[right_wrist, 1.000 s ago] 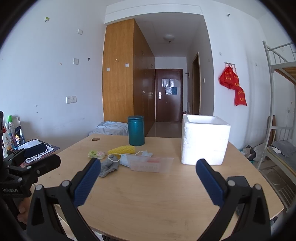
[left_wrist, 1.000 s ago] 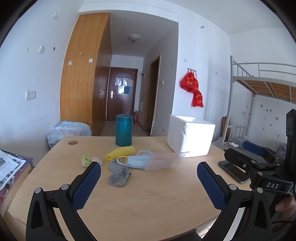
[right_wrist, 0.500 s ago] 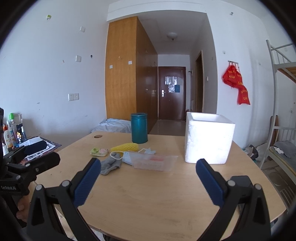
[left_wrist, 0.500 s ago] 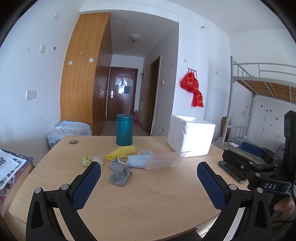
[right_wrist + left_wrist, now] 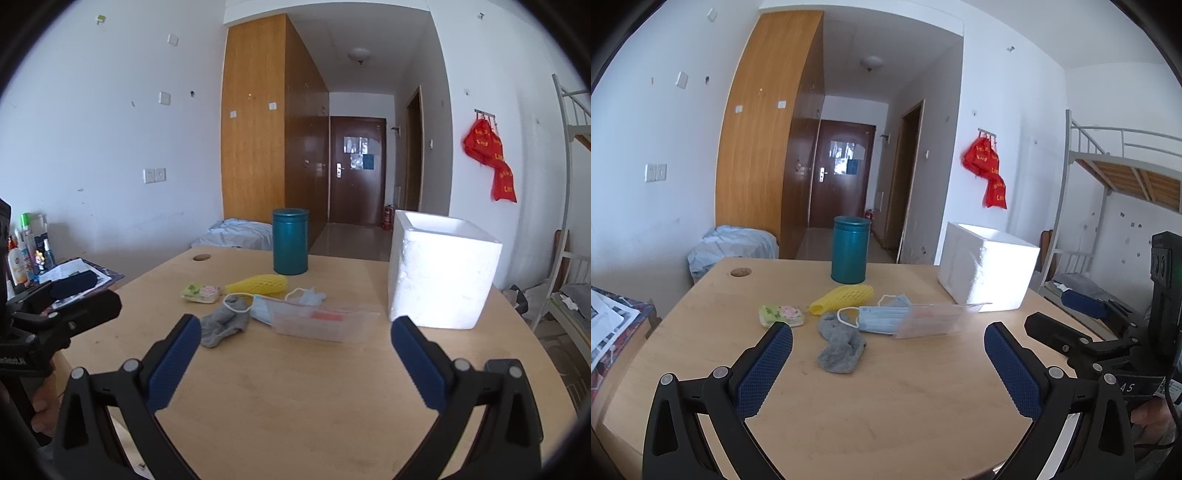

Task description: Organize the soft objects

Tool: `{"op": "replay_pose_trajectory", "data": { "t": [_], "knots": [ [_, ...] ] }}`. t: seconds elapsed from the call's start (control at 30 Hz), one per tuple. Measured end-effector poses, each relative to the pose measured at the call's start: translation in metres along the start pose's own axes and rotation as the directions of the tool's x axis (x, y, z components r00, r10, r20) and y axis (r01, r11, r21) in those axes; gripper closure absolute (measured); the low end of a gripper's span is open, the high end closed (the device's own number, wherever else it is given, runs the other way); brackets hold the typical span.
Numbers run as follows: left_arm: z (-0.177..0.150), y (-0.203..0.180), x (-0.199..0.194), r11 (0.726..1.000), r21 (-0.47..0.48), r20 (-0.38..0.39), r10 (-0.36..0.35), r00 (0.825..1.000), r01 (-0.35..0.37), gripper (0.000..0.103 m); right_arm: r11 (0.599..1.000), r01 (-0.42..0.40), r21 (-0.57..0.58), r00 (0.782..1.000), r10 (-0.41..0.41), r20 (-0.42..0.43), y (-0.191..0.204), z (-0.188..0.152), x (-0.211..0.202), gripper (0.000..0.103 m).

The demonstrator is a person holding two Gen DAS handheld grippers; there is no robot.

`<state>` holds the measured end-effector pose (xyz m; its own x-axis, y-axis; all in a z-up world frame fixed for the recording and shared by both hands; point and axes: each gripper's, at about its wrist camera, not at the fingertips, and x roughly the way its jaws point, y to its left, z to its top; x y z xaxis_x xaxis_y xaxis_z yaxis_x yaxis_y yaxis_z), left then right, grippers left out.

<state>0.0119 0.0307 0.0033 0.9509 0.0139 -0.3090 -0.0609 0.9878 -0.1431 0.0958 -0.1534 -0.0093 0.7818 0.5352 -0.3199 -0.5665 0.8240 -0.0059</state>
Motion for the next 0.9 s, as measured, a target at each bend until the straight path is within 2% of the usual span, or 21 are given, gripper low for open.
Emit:
{"op": "replay_pose_trajectory", "data": {
  "t": [0.23,0.9],
  "knots": [
    [0.008,0.011,0.018,1.0,-0.02,-0.039,-0.003,0.999,0.002,0.0,0.999,-0.032,0.01,0.999,0.032,-0.027,-0.004,0.005,0.019,0.0],
    [0.011,0.03,0.087,0.999,-0.049,-0.159,-0.004,0.987,-0.004,0.0,0.998,-0.042,-0.044,0.993,0.037,-0.11,-0.016,0.012,0.076,0.0]
  ]
}}
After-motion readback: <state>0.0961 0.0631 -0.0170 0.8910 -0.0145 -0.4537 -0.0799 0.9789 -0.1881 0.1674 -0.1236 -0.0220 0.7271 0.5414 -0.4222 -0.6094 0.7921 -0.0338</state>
